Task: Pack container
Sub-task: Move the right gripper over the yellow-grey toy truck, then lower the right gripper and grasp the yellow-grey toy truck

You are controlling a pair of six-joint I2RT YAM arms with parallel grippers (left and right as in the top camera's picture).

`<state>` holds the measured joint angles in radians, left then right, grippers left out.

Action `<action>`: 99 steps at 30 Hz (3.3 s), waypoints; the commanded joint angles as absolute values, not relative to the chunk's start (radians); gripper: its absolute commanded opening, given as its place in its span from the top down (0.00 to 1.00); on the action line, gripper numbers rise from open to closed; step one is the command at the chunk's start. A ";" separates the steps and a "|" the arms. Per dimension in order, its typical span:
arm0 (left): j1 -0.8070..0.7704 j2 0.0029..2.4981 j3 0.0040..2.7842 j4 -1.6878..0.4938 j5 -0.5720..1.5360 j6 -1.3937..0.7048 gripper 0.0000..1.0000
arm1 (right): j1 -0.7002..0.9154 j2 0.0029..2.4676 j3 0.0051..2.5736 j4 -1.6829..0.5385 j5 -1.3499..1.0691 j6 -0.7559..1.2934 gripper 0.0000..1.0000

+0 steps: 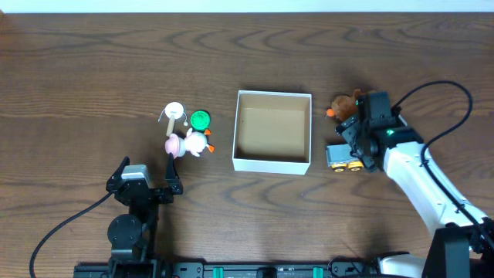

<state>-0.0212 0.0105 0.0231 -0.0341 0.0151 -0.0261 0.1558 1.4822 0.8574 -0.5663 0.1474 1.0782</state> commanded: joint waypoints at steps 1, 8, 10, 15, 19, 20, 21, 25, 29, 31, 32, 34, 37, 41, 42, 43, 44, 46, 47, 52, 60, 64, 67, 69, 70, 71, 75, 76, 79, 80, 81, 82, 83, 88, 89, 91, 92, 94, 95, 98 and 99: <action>-0.017 0.005 0.004 -0.072 -0.012 -0.030 0.02 | 0.163 1.486 0.803 -0.516 0.175 1.111 0.14; -0.017 0.005 0.004 -0.072 -0.012 -0.030 0.02 | 0.163 1.486 0.778 -0.483 0.209 1.111 0.11; -0.017 0.005 0.004 -0.072 -0.012 -0.030 0.02 | 0.163 1.486 0.778 -0.482 0.199 1.115 0.11; -0.017 0.005 0.004 -0.072 -0.012 -0.030 0.02 | 0.163 1.486 0.778 -0.486 0.147 1.115 0.01; -0.017 0.005 0.004 -0.072 -0.012 -0.030 0.02 | 0.164 1.485 0.778 -0.487 0.088 1.177 0.01; -0.017 0.005 0.004 -0.072 -0.012 -0.030 0.02 | 0.164 1.483 0.778 -0.487 0.076 1.199 0.01; -0.017 0.005 0.004 -0.072 -0.012 -0.030 0.02 | 0.164 1.480 0.778 -0.487 0.070 1.211 0.01; -0.017 0.005 0.004 -0.072 -0.012 -0.030 0.02 | 0.164 1.464 0.778 -0.490 0.047 1.246 0.01; -0.017 0.005 0.004 -0.072 -0.012 -0.030 0.02 | 0.160 1.423 0.778 -0.497 0.054 1.246 0.01; -0.017 0.005 0.004 -0.072 -0.012 -0.030 0.02 | 0.160 1.388 0.780 -0.509 0.044 1.246 0.01; -0.017 0.005 0.004 -0.072 -0.012 -0.030 0.02 | 0.161 1.366 0.782 -0.514 0.038 1.245 0.01; -0.017 0.005 0.004 -0.072 -0.012 -0.030 0.02 | 0.163 1.319 0.783 -0.517 0.020 1.245 0.01; -0.017 0.005 0.004 -0.072 -0.012 -0.030 0.02 | 0.175 1.255 0.783 -0.519 0.001 1.246 0.01; -0.017 0.005 0.004 -0.072 -0.012 -0.030 0.02 | 0.209 1.210 0.783 -0.543 -0.004 1.295 0.01; -0.017 0.005 0.004 -0.072 -0.012 -0.030 0.02 | 0.216 1.211 0.783 -0.546 -0.004 1.302 0.01; -0.017 0.005 0.004 -0.072 -0.012 -0.030 0.02 | 0.225 1.216 0.783 -0.550 -0.001 1.320 0.01; -0.017 0.005 0.004 -0.072 -0.012 -0.030 0.02 | 0.234 1.223 0.783 -0.551 0.000 1.338 0.01; -0.017 0.005 0.004 -0.072 -0.012 -0.030 0.02 | 0.252 1.240 0.783 -0.549 0.001 1.370 0.01; -0.017 0.005 0.004 -0.072 -0.012 -0.030 0.02 | 0.261 1.248 0.783 -0.549 0.006 1.384 0.01; -0.017 0.005 0.004 -0.072 -0.012 -0.030 0.02 | 0.303 1.299 0.783 -0.559 0.065 1.421 0.01; -0.017 0.005 0.004 -0.072 -0.012 -0.030 0.02 | 0.308 1.367 0.782 -0.605 0.118 1.421 0.01; -0.017 0.005 0.004 -0.072 -0.012 -0.030 0.02 | 0.308 1.406 0.782 -0.585 0.139 1.420 0.01; -0.017 0.005 0.004 -0.072 -0.012 -0.030 0.02 | 0.308 1.445 0.782 -0.562 0.138 1.420 0.01; -0.017 0.005 0.004 -0.072 -0.012 -0.030 0.02 | 0.308 1.479 0.782 -0.546 0.139 1.420 0.01; -0.017 0.005 0.004 -0.072 -0.012 -0.030 0.02 | 0.308 1.493 0.782 -0.539 0.142 1.420 0.01; -0.017 0.005 0.004 -0.072 -0.012 -0.030 0.02 | 0.307 1.508 0.782 -0.527 0.147 1.420 0.01; -0.017 0.005 0.004 -0.072 -0.012 -0.030 0.02 | 0.304 1.531 0.782 -0.462 0.150 1.369 0.12; -0.017 0.005 0.004 -0.072 -0.012 -0.030 0.02 | 0.304 1.530 0.783 -0.443 0.155 1.343 0.14; -0.017 0.005 0.004 -0.072 -0.012 -0.030 0.02 | 0.287 1.524 0.787 -0.411 0.157 1.232 0.15; -0.017 0.005 0.004 -0.072 -0.012 -0.030 0.02 | 0.279 1.521 0.787 -0.411 0.157 1.189 0.16; -0.017 0.005 0.004 -0.072 -0.012 -0.030 0.02 | 0.269 1.517 0.788 -0.411 0.157 1.134 0.18; -0.017 0.005 0.004 -0.072 -0.012 -0.030 0.02 | 0.259 1.514 0.788 -0.411 0.157 1.083 0.20; -0.017 0.005 0.004 -0.072 -0.012 -0.030 0.02 | 0.246 1.510 0.788 -0.411 0.157 1.026 0.20; -0.017 0.005 0.004 -0.072 -0.012 -0.030 0.02 | 0.199 1.510 0.792 -0.408 0.145 0.772 0.19; -0.017 0.005 0.004 -0.072 -0.012 -0.030 0.02 | 0.192 1.510 0.792 -0.408 0.138 0.716 0.19; -0.017 0.005 0.004 -0.072 -0.012 -0.030 0.02 | 0.185 1.510 0.792 -0.419 0.118 0.679 0.19; -0.017 0.005 0.004 -0.072 -0.012 -0.030 0.02 | 0.184 1.510 0.792 -0.426 0.102 0.682 0.19; -0.017 0.005 0.004 -0.072 -0.012 -0.030 0.02 | 0.184 1.510 0.792 -0.430 0.056 0.723 0.17; -0.017 0.005 0.004 -0.072 -0.012 -0.030 0.02 | 0.184 1.510 0.792 -0.430 0.036 0.757 0.17; -0.017 0.005 0.004 -0.072 -0.012 -0.030 0.02 | 0.184 1.509 0.792 -0.434 0.027 0.848 0.14; -0.017 0.005 0.004 -0.072 -0.012 -0.030 0.02 | 0.184 1.509 0.792 -0.435 0.035 0.863 0.13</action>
